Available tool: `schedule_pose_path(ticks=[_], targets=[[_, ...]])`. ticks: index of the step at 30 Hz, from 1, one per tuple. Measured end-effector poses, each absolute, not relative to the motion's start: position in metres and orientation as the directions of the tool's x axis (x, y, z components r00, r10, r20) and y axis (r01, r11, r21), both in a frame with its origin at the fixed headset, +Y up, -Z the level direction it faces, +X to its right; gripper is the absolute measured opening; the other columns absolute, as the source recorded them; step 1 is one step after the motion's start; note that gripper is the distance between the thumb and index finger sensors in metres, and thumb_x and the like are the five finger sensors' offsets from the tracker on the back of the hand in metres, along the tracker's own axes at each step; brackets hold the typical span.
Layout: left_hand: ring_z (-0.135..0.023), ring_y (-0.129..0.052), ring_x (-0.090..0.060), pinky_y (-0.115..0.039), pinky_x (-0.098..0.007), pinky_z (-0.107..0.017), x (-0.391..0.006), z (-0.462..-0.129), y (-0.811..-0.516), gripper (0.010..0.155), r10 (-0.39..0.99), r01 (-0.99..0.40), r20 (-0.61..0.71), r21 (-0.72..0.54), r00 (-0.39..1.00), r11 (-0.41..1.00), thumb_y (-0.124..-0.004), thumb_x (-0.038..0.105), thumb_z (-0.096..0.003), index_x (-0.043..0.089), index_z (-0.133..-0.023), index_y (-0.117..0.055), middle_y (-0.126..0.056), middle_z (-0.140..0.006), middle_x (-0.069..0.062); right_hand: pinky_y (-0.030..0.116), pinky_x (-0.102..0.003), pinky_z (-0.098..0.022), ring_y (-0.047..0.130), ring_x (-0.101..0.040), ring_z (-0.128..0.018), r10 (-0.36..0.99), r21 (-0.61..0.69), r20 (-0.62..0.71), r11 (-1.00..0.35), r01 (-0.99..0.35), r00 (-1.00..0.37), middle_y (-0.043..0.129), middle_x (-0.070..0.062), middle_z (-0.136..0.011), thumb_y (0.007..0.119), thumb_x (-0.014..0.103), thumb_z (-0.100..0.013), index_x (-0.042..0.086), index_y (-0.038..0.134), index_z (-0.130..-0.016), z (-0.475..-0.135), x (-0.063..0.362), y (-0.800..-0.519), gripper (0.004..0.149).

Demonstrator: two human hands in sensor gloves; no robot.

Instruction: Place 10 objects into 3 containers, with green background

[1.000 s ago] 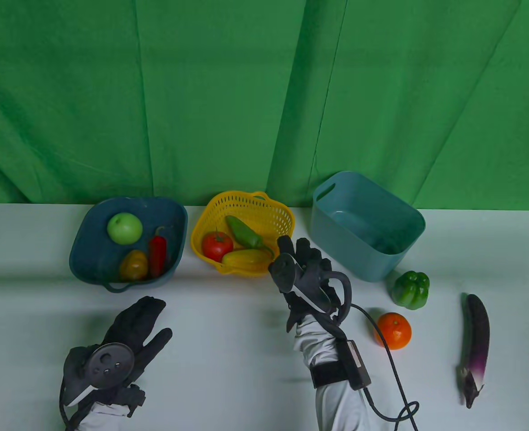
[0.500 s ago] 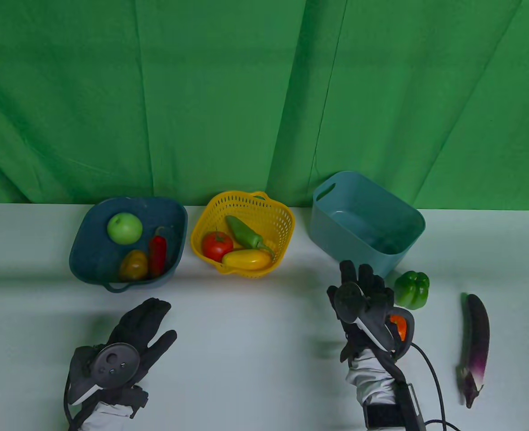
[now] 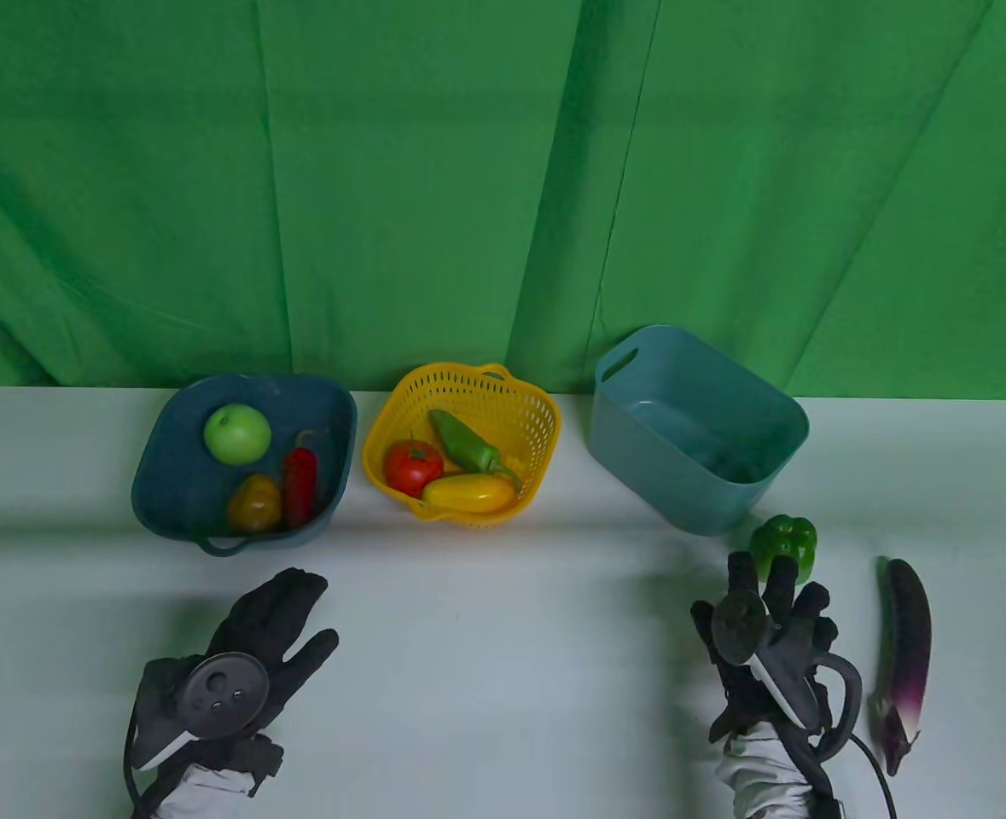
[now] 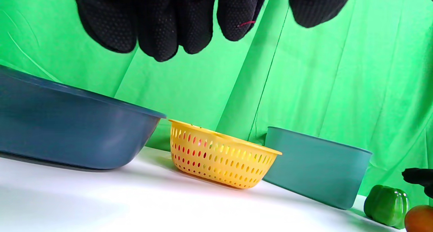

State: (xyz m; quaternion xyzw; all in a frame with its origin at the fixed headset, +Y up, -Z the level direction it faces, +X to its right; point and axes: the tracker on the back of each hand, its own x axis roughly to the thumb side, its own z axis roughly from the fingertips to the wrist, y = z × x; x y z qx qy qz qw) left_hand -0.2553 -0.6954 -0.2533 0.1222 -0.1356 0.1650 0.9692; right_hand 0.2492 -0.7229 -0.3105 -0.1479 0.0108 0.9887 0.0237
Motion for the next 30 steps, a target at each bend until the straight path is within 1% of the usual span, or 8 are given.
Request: schedule_pose_path(ticks=[4,8,10,12,15,21,26,30], targets=[[-0.099,-0.079,-0.039,-0.073,-0.057,-0.065,-0.254,-0.253,-0.695,0.068,0.284,-0.352,0.308,0.194,0.908,0.915,-0.062,0.060,-0.0563,0.026,-0.114,-0.059,-0.071,-0.114,-0.014,0.038,-0.073,-0.076,0.032,-0.062,-0.107,0.033,0.069,-0.304,-0.996,-0.056,-0.952,0.020,-0.021,-0.127,0.056,0.065,-0.055,0.032,0.025,-0.119,-0.309,0.255,-0.734,0.078],[-0.099,-0.079,-0.039,-0.073,-0.057,-0.065,-0.255,-0.253,-0.695,0.067,0.282,-0.352,0.309,0.200,0.908,0.915,-0.062,0.060,-0.0562,0.026,-0.114,-0.059,-0.071,-0.114,-0.014,0.044,-0.072,-0.075,0.043,-0.062,-0.106,0.033,0.107,-0.306,-0.992,-0.069,-0.951,0.025,-0.022,-0.126,0.056,0.063,-0.056,0.031,0.027,-0.118,-0.308,0.256,-0.745,0.076],[-0.099,-0.079,-0.039,-0.073,-0.057,-0.065,-0.256,-0.253,-0.694,0.068,0.279,-0.348,0.303,0.203,0.911,0.915,-0.062,0.060,-0.0562,0.026,-0.114,-0.059,-0.071,-0.114,-0.014,0.046,-0.070,-0.075,0.045,-0.062,-0.105,0.045,0.113,-0.304,-0.990,-0.083,-0.952,0.023,-0.023,-0.126,0.057,0.063,-0.056,0.031,0.021,-0.118,-0.308,0.255,-0.750,0.078],[-0.099,-0.079,-0.039,-0.073,-0.057,-0.065,-0.257,-0.253,-0.694,0.067,0.281,-0.348,0.298,0.204,0.912,0.915,-0.062,0.060,-0.0562,0.026,-0.114,-0.059,-0.071,-0.114,-0.014,0.049,-0.069,-0.075,0.049,-0.061,-0.104,0.038,0.104,-0.299,-0.992,-0.072,-0.954,0.023,-0.024,-0.125,0.058,0.061,-0.056,0.031,0.020,-0.117,-0.309,0.254,-0.753,0.078],[-0.099,-0.079,-0.039,-0.073,-0.057,-0.065,-0.258,-0.252,-0.695,0.068,0.281,-0.346,0.292,0.203,0.914,0.916,-0.062,0.060,-0.0562,0.026,-0.114,-0.059,-0.071,-0.114,-0.014,0.051,-0.066,-0.075,0.054,-0.056,-0.103,0.011,0.144,-0.293,-0.988,-0.055,-0.956,0.017,-0.026,-0.123,0.059,0.059,-0.058,0.030,0.012,-0.116,-0.310,0.252,-0.756,0.080],[-0.099,-0.079,-0.038,-0.073,-0.057,-0.065,-0.261,-0.252,-0.697,0.067,0.292,-0.357,0.288,0.206,0.912,0.911,-0.062,0.060,-0.0563,0.026,-0.114,-0.059,-0.070,-0.114,-0.014,0.055,-0.063,-0.074,0.057,-0.053,-0.100,-0.027,0.153,-0.266,-0.988,-0.014,-0.964,0.016,-0.026,-0.121,0.061,0.051,-0.060,0.030,0.009,-0.114,-0.311,0.253,-0.758,0.078],[-0.099,-0.079,-0.038,-0.073,-0.057,-0.064,-0.263,-0.254,-0.701,0.067,0.296,-0.352,0.271,0.186,0.916,0.917,-0.062,0.060,-0.0563,0.026,-0.114,-0.059,-0.070,-0.114,-0.014,0.056,-0.062,-0.073,0.059,-0.054,-0.098,-0.048,0.148,-0.236,-0.989,0.013,-0.971,0.018,-0.028,-0.120,0.061,0.051,-0.060,0.028,0.009,-0.114,-0.311,0.252,-0.757,0.078],[-0.099,-0.079,-0.039,-0.073,-0.057,-0.065,-0.261,-0.254,-0.704,0.067,0.291,-0.343,0.266,0.175,0.919,0.923,-0.062,0.060,-0.0563,0.026,-0.114,-0.059,-0.070,-0.114,-0.014,0.058,-0.062,-0.072,0.062,-0.055,-0.096,-0.048,0.173,-0.197,-0.985,0.013,-0.979,0.022,-0.029,-0.121,0.063,0.050,-0.060,0.027,0.013,-0.115,-0.315,0.255,-0.751,0.078]])
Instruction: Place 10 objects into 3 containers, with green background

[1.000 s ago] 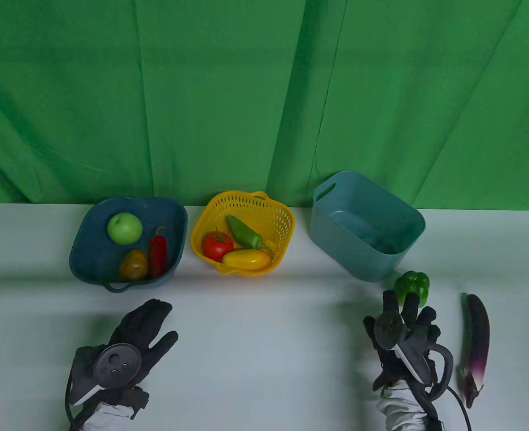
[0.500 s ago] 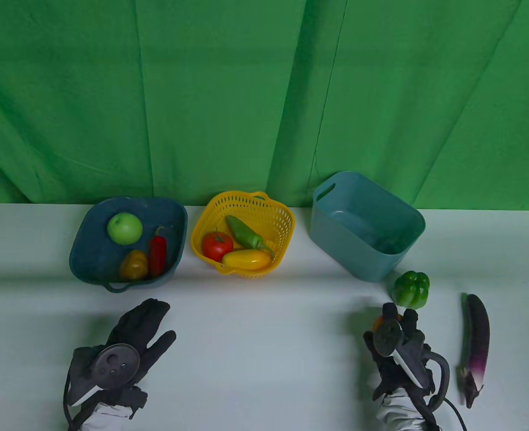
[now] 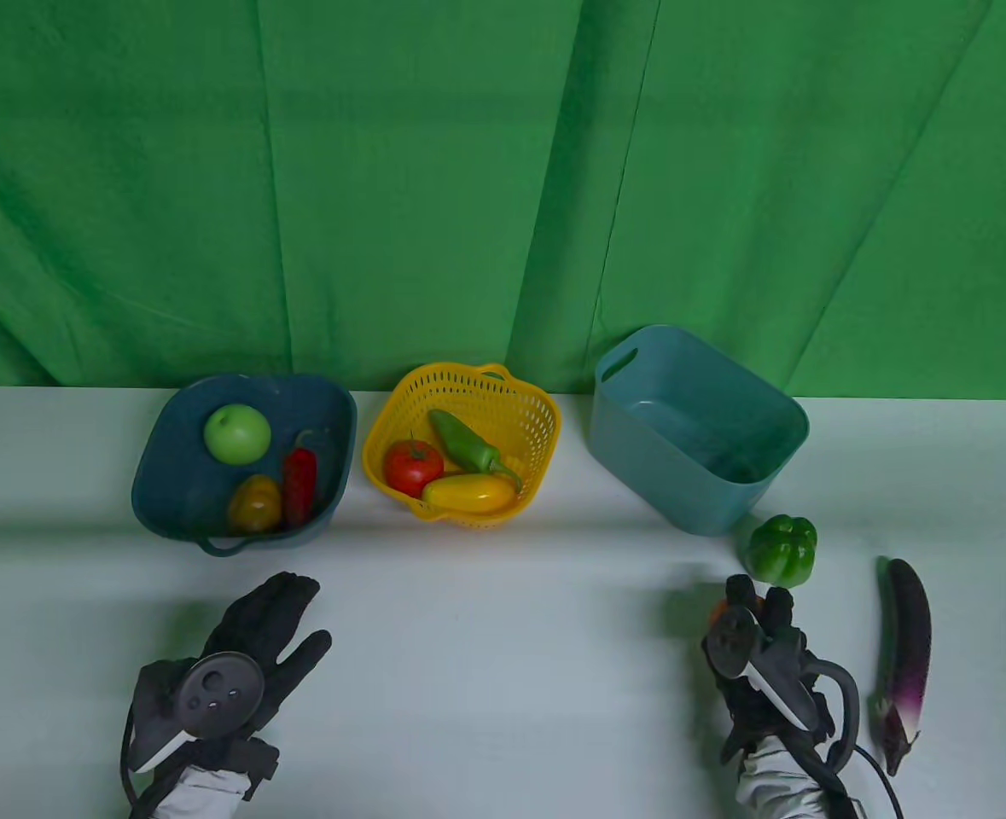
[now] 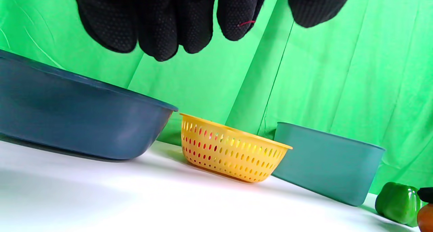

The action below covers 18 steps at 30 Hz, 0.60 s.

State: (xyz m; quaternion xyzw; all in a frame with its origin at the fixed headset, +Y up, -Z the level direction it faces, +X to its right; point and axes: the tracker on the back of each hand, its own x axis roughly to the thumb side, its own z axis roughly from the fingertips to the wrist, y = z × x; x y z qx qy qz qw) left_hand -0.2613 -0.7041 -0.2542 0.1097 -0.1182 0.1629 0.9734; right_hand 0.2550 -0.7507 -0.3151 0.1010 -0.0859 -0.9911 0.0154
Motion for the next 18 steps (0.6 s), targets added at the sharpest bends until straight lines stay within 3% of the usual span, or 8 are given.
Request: schedule_pose_path(ticks=[9,18], targets=[[-0.099,-0.079,-0.039,-0.073,-0.057,-0.064,-0.261,-0.256,-0.708,0.067,0.270,-0.314,0.247,0.164,0.931,0.935,-0.062,0.060,-0.0564,0.026,-0.114,-0.059,-0.070,-0.114,-0.014,0.059,-0.062,-0.071,0.063,-0.056,-0.096,-0.011,0.239,-0.123,-0.971,-0.019,-0.992,0.026,-0.028,-0.121,0.065,0.049,-0.060,0.027,0.017,-0.117,-0.322,0.258,-0.733,0.077],[-0.099,-0.079,-0.039,-0.073,-0.057,-0.064,-0.263,-0.257,-0.707,0.067,0.266,-0.309,0.237,0.166,0.934,0.937,-0.062,0.060,-0.0563,0.026,-0.114,-0.059,-0.070,-0.114,-0.014,0.060,-0.062,-0.071,0.065,-0.055,-0.095,0.084,0.164,-0.066,-0.982,-0.094,-0.994,0.029,-0.029,-0.122,0.065,0.049,-0.060,0.027,0.020,-0.118,-0.326,0.254,-0.682,0.077]])
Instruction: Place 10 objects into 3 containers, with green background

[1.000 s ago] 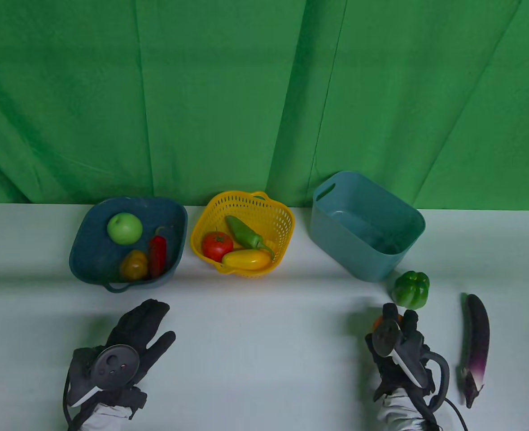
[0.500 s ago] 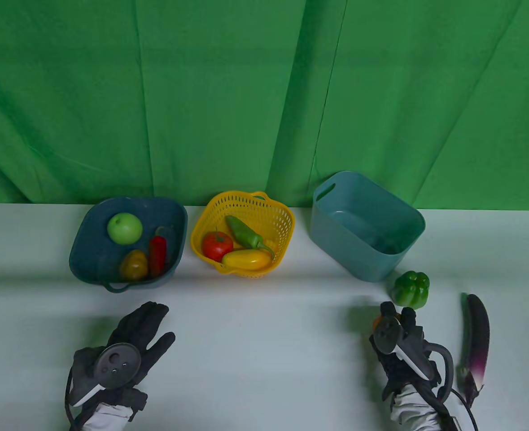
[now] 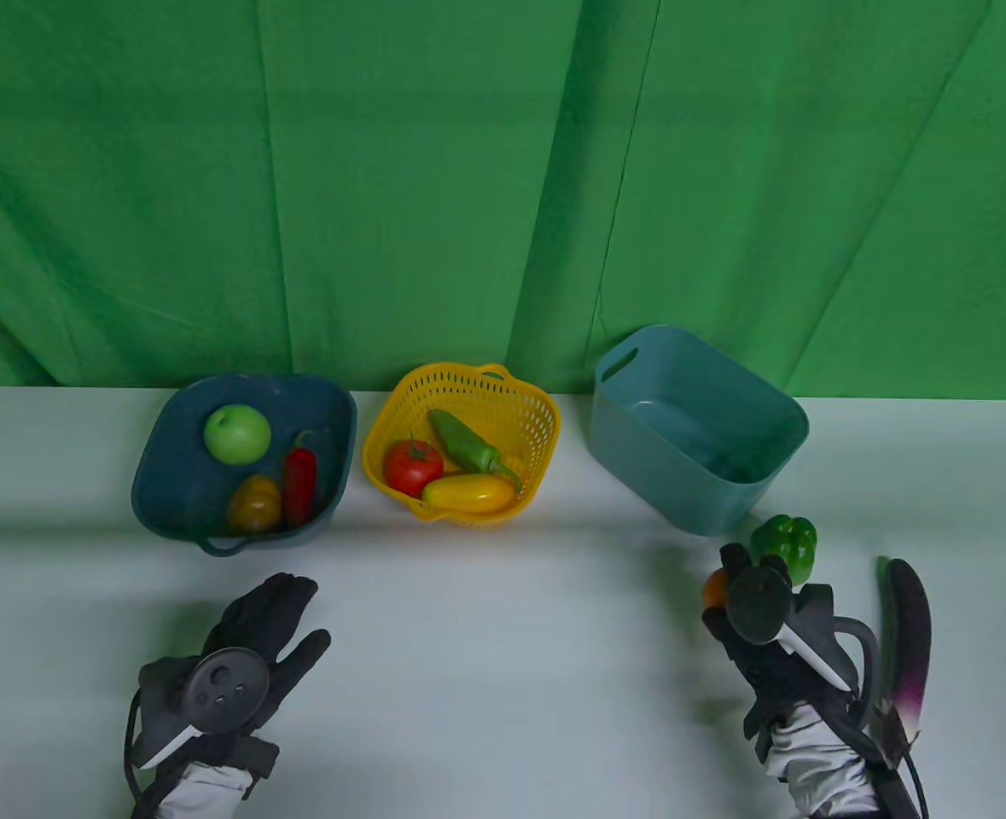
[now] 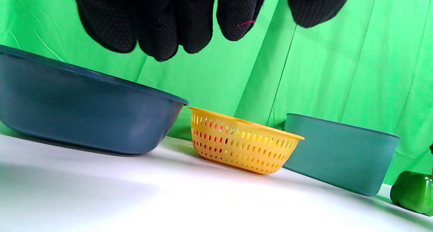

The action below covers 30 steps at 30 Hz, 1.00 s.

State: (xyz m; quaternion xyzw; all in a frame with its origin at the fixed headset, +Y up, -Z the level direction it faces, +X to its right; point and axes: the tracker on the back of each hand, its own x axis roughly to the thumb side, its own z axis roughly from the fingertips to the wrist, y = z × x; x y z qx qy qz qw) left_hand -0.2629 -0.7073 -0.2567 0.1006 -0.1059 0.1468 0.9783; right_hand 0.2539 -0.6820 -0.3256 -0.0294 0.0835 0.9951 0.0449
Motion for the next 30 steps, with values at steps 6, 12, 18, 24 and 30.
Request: schedule_pose_path(ticks=[6,12,18,24,30], targets=[[-0.099,-0.079,-0.039,-0.073,-0.057,-0.064,-0.265,-0.256,-0.706,0.067,0.263,-0.305,0.227,0.175,0.938,0.936,-0.062,0.060,-0.0562,0.026,-0.114,-0.059,-0.070,-0.114,-0.014,0.060,-0.062,-0.071,0.064,-0.055,-0.095,0.102,0.061,-0.044,-0.993,-0.104,-0.994,0.028,-0.029,-0.122,0.065,0.049,-0.060,0.027,0.020,-0.118,-0.335,0.247,-0.643,0.077],[-0.099,-0.079,-0.039,-0.073,-0.057,-0.065,-0.266,-0.256,-0.705,0.067,0.266,-0.309,0.225,0.184,0.937,0.933,-0.062,0.060,-0.0563,0.026,-0.114,-0.059,-0.070,-0.114,-0.014,0.059,-0.063,-0.071,0.063,-0.055,-0.096,0.175,-0.046,-0.074,-0.984,-0.172,-0.982,0.027,-0.028,-0.122,0.065,0.049,-0.060,0.027,0.019,-0.118,-0.355,0.247,-0.614,0.077],[-0.099,-0.079,-0.039,-0.073,-0.057,-0.064,-0.265,-0.257,-0.706,0.067,0.263,-0.306,0.228,0.180,0.937,0.935,-0.062,0.060,-0.0562,0.026,-0.114,-0.059,-0.070,-0.114,-0.014,0.058,-0.062,-0.072,0.062,-0.055,-0.097,0.225,-0.110,-0.119,-0.971,-0.212,-0.967,0.026,-0.027,-0.123,0.065,0.049,-0.060,0.029,0.019,-0.117,-0.380,0.248,-0.601,0.076],[-0.099,-0.079,-0.038,-0.073,-0.057,-0.065,-0.267,-0.256,-0.706,0.067,0.259,-0.300,0.216,0.188,0.942,0.935,-0.062,0.060,-0.0562,0.026,-0.114,-0.059,-0.070,-0.114,-0.015,0.057,-0.062,-0.073,0.062,-0.054,-0.098,0.227,-0.093,-0.186,-0.973,-0.212,-0.956,0.027,-0.025,-0.123,0.065,0.050,-0.060,0.030,0.019,-0.117,-0.410,0.247,-0.602,0.076],[-0.099,-0.079,-0.039,-0.073,-0.057,-0.064,-0.271,-0.256,-0.707,0.067,0.261,-0.298,0.199,0.186,0.944,0.936,-0.062,0.060,-0.0563,0.026,-0.114,-0.059,-0.070,-0.114,-0.014,0.057,-0.062,-0.073,0.062,-0.053,-0.098,0.169,-0.094,-0.236,-0.984,-0.150,-0.957,0.027,-0.025,-0.123,0.065,0.050,-0.059,0.031,0.019,-0.117,-0.432,0.239,-0.607,0.076]])
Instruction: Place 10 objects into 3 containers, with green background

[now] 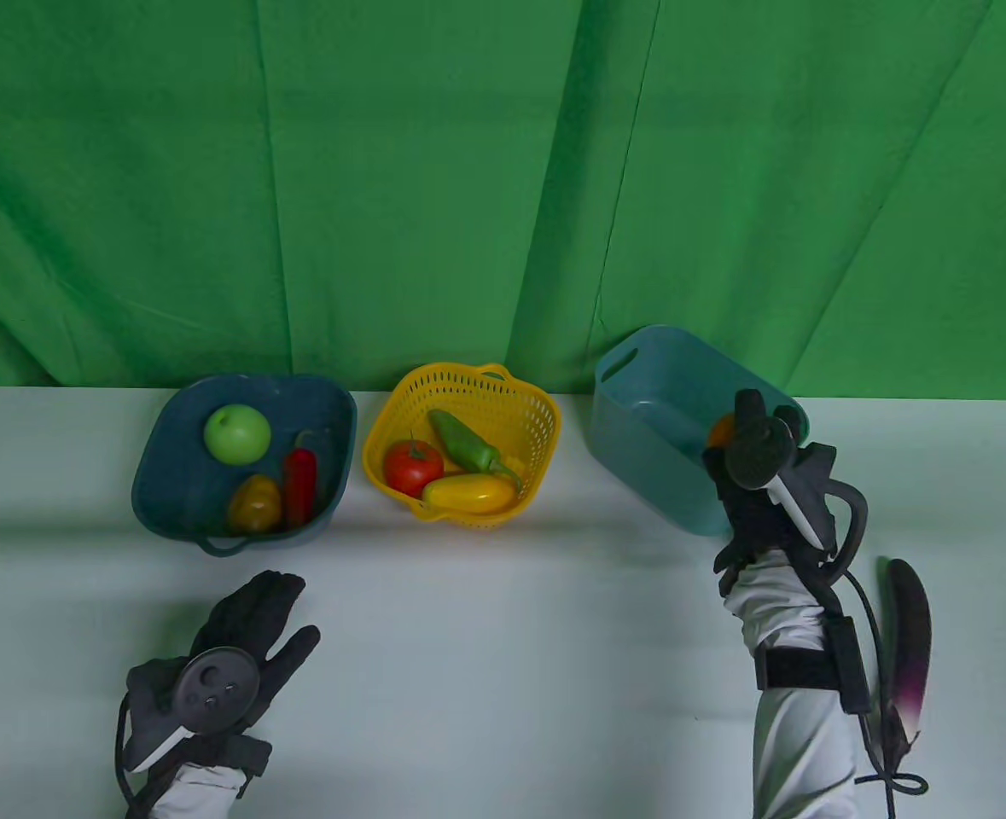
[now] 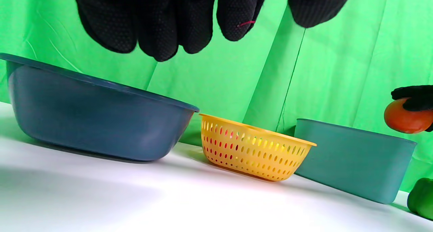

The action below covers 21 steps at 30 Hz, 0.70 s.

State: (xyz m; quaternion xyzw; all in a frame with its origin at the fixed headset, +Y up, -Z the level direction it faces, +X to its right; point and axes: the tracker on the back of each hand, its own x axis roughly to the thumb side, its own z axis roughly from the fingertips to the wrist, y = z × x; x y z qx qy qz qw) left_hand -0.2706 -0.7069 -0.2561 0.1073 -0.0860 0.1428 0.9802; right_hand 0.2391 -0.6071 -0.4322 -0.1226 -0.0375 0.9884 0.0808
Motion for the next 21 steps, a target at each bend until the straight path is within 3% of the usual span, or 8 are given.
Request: schedule_pose_path(ticks=[12,18,21], targets=[[-0.099,-0.079,-0.039,-0.073,-0.057,-0.064,-0.276,-0.257,-0.707,0.067,0.261,-0.292,0.176,0.186,0.949,0.938,-0.062,0.060,-0.0562,0.026,-0.114,-0.059,-0.071,-0.114,-0.014,0.055,-0.063,-0.075,0.062,-0.051,-0.100,0.043,-0.022,-0.300,-0.999,-0.038,-0.953,0.027,-0.023,-0.124,0.065,0.051,-0.058,0.033,0.020,-0.117,-0.455,0.235,-0.623,0.076],[-0.099,-0.080,-0.039,-0.073,-0.057,-0.064,-0.276,-0.257,-0.707,0.067,0.259,-0.288,0.170,0.181,0.951,0.940,-0.062,0.059,-0.0562,0.026,-0.114,-0.059,-0.071,-0.114,-0.014,0.054,-0.063,-0.075,0.060,-0.050,-0.101,0.055,-0.033,-0.279,-0.998,-0.047,-0.959,0.026,-0.023,-0.124,0.063,0.051,-0.059,0.033,0.019,-0.117,-0.456,0.237,-0.629,0.075],[-0.099,-0.080,-0.039,-0.073,-0.057,-0.064,-0.278,-0.256,-0.706,0.067,0.259,-0.287,0.162,0.184,0.952,0.940,-0.063,0.060,-0.0562,0.026,-0.114,-0.059,-0.071,-0.114,-0.014,0.051,-0.066,-0.076,0.055,-0.050,-0.104,0.140,-0.092,-0.240,-0.988,-0.121,-0.961,0.026,-0.023,-0.124,0.062,0.052,-0.058,0.032,0.021,-0.117,-0.451,0.243,-0.627,0.075]])
